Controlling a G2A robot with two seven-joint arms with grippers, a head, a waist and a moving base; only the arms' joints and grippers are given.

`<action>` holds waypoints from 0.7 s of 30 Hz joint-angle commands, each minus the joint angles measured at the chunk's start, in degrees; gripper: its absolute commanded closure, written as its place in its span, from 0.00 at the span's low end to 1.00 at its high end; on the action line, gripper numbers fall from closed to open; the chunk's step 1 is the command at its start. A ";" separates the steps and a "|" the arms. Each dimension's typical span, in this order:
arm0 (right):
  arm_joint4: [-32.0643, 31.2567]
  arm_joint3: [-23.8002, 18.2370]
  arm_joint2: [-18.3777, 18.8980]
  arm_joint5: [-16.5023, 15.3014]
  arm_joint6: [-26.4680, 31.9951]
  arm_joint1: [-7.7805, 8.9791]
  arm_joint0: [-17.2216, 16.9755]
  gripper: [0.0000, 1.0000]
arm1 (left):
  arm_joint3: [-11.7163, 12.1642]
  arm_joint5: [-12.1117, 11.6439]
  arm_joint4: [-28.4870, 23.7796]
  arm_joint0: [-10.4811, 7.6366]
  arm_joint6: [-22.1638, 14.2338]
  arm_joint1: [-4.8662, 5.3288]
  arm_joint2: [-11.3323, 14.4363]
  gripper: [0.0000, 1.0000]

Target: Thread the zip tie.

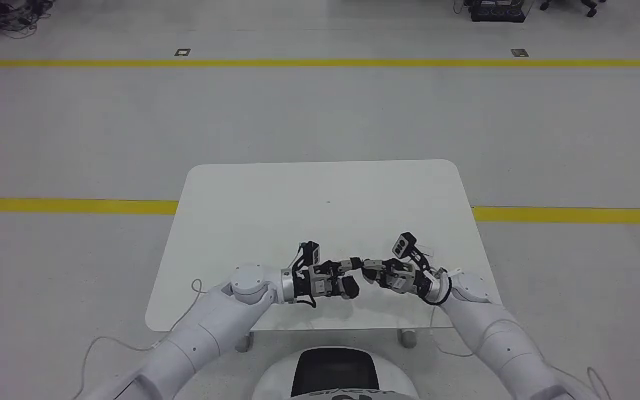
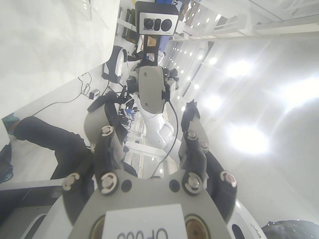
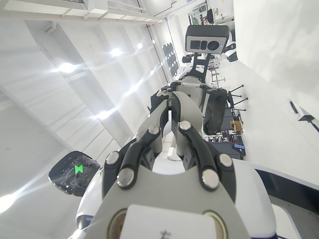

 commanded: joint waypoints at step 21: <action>-4.70 -0.43 0.23 0.24 -1.07 0.32 -0.14 1.00 | -0.19 -0.01 1.12 0.11 0.93 0.10 -0.16 0.70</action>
